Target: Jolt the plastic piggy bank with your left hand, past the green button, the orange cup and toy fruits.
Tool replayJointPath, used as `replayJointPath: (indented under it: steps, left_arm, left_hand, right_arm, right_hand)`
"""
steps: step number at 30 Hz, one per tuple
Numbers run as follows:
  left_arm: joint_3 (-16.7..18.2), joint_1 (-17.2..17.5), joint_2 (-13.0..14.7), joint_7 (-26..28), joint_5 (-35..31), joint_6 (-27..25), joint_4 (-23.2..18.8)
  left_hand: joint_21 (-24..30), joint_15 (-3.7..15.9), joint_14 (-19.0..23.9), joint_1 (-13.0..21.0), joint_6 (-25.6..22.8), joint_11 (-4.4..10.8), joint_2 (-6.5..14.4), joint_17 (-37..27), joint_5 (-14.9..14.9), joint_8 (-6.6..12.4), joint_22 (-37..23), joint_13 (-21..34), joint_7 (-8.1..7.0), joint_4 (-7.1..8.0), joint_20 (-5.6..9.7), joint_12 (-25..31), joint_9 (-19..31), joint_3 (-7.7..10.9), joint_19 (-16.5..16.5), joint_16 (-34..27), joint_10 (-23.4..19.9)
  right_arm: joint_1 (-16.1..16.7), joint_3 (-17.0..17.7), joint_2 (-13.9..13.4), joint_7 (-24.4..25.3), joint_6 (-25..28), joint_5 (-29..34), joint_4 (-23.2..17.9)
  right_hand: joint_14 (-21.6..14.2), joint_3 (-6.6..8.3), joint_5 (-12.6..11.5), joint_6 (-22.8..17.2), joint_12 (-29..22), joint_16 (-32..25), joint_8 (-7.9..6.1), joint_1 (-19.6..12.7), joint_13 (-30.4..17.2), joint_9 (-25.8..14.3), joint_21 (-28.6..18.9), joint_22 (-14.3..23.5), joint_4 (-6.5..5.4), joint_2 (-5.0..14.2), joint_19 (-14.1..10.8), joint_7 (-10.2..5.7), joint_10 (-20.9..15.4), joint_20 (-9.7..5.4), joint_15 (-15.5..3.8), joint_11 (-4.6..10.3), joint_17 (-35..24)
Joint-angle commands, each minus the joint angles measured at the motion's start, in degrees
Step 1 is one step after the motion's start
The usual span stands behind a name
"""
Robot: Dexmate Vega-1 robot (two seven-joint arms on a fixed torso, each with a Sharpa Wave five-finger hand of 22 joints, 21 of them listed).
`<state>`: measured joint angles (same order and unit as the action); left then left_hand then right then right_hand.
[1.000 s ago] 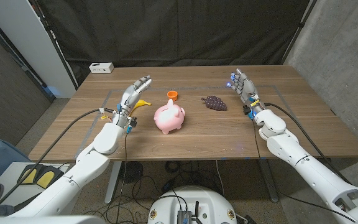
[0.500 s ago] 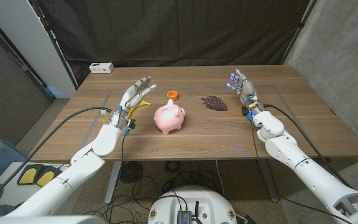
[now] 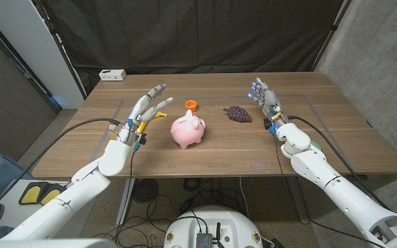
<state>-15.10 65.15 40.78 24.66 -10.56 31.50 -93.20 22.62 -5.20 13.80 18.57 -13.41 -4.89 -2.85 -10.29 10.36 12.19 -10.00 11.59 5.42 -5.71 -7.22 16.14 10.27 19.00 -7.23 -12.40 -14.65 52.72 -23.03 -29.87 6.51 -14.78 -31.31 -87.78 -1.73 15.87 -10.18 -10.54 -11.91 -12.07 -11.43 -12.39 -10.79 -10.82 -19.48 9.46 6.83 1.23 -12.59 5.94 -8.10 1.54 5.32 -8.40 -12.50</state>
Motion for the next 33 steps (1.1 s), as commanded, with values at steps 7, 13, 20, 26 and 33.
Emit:
replayJointPath:
  steps: [7,13,20,26,33]
  left_arm:
    - [0.92,0.80,2.90,3.23,-10.07,-3.72,-3.25]
    - [-0.23,-0.19,4.43,2.87,-14.13,-6.42,-5.12]
    - [-1.49,-1.02,6.89,-0.81,-16.24,-11.30,-9.13]
    - [-2.26,-0.70,9.19,-4.36,-17.52,-15.57,-13.38]
    - [-2.59,-0.05,12.25,-7.96,-18.52,-18.72,-17.11]
  left_hand:
    - [-0.80,0.28,0.11,0.93,-0.54,0.59,0.29,-0.04,0.10,-0.08,-0.29,0.32,-0.28,-0.57,-0.40,-0.43,0.15,0.35,0.41,0.24,-0.39]
    - [-1.20,0.59,-0.30,1.30,-0.24,0.64,0.40,-0.03,0.10,-0.33,-0.29,0.33,-0.55,-0.84,-0.41,-0.65,0.16,0.51,0.84,0.52,-0.15]
    - [-2.01,0.89,-0.81,1.79,-0.18,1.39,0.12,-0.03,0.06,-0.54,-0.28,0.37,-1.47,-1.38,-1.32,-1.18,0.19,0.57,1.72,0.89,0.65]
    - [-2.56,1.18,-0.96,2.20,-0.10,2.20,-0.49,-0.04,0.02,-0.70,-0.28,0.42,-2.13,-1.93,-3.30,-1.50,0.22,0.47,1.90,1.05,0.99]
    - [-3.05,1.30,-1.30,2.94,1.39,2.52,-0.89,-0.06,0.01,-1.31,-0.30,0.49,-2.87,-2.51,-4.67,-1.97,0.26,0.56,1.72,1.23,1.70]
  right_arm:
    - [-0.24,-1.38,1.38,1.94,0.31,1.94,-0.04]
    - [0.71,-0.96,1.70,2.31,-1.43,2.02,0.27]
    - [2.20,-0.08,1.28,2.70,-2.49,1.71,-0.70]
    - [2.94,0.42,0.64,2.78,-2.58,1.67,-1.69]
    - [3.47,0.79,0.31,2.61,-2.62,1.30,-2.39]
  right_hand:
    - [-0.55,0.08,-0.21,-0.30,0.08,-0.20,0.06,-0.14,-0.16,-0.05,0.37,0.31,0.38,0.52,-0.40,-0.23,-0.63,-0.01,0.20,-0.21,-0.13]
    - [-0.54,0.07,-0.21,-0.32,0.10,-0.19,0.06,-0.17,-0.17,-0.06,0.51,0.32,0.41,0.55,-0.42,-0.25,-0.65,0.00,0.19,-0.18,-0.12]
    - [-0.57,0.05,-0.21,-0.39,0.13,-0.19,0.05,-0.21,-0.17,-0.06,0.68,0.32,0.45,0.58,-0.43,-0.23,-0.67,0.04,0.19,-0.10,-0.09]
    - [-0.65,0.04,-0.20,-0.45,0.16,-0.21,0.04,-0.24,-0.17,-0.06,0.82,0.32,0.48,0.62,-0.42,-0.34,-0.65,0.18,0.26,0.04,-0.08]
    - [-0.69,0.02,-0.20,-0.53,0.17,-0.22,0.02,-0.27,-0.17,-0.06,0.96,0.33,0.51,0.65,-0.47,-0.39,-0.70,0.21,0.25,0.01,-0.06]
